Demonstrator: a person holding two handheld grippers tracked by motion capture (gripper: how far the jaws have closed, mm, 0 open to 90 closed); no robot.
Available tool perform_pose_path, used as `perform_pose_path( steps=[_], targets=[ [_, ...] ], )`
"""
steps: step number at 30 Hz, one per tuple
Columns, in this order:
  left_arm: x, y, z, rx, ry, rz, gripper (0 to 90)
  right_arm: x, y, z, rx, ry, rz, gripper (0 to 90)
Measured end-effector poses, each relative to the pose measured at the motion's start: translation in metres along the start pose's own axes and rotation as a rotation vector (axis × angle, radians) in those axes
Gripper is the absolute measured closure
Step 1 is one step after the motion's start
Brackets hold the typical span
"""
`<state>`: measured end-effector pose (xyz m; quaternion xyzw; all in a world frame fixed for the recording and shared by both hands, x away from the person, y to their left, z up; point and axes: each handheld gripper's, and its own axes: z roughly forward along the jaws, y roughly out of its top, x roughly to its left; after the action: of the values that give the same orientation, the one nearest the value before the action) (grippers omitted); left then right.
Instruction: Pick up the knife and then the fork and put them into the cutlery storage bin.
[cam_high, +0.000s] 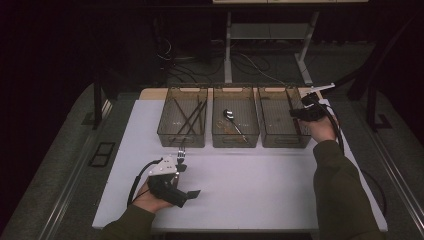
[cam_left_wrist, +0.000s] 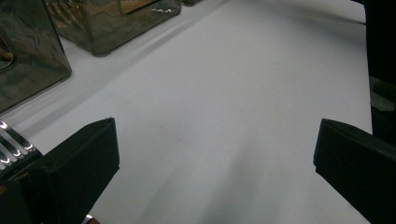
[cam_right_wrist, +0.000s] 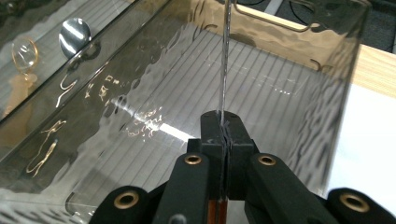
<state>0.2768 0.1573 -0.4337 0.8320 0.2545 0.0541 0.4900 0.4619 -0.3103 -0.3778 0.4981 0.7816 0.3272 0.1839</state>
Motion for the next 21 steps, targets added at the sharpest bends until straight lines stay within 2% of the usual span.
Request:
perform_pose_path(
  steps=[11,15,21],
  targets=[
    [0.000,0.000,0.001,0.014,-0.004,0.005,0.0,0.012,0.004,0.024,0.052,-0.012,-0.032,86.7],
    [0.001,0.000,0.001,0.017,-0.005,0.008,0.0,0.015,0.006,0.029,0.089,-0.013,-0.044,77.1],
    [0.000,0.000,0.001,0.010,-0.006,0.005,0.0,0.013,0.006,0.023,0.066,-0.011,-0.017,66.9]
  ],
)
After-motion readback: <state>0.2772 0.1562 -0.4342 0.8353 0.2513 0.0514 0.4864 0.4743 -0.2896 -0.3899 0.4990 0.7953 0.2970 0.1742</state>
